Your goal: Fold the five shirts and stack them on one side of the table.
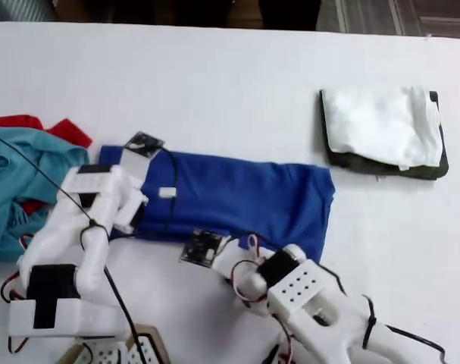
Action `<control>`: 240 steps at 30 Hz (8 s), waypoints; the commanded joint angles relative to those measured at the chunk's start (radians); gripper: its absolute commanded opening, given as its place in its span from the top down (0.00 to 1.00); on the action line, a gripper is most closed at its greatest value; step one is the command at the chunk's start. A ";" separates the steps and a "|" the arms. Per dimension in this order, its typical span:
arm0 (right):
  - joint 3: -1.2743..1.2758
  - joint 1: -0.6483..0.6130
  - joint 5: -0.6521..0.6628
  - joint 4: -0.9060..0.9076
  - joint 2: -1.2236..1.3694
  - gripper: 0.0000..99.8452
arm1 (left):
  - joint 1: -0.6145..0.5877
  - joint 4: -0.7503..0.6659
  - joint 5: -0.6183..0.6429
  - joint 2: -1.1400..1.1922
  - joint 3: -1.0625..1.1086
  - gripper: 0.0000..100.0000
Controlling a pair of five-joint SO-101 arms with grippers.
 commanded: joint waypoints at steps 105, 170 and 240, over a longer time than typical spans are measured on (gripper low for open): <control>-0.617 0.328 -0.275 -0.484 0.719 0.98 | -0.034 -0.046 0.009 0.000 -0.010 0.97; -0.588 0.051 -0.399 -0.429 0.667 0.98 | -0.463 0.087 0.095 -0.367 -0.033 0.97; 0.187 1.233 -0.068 -0.483 -0.134 0.81 | -0.118 0.404 0.176 0.551 -0.792 0.96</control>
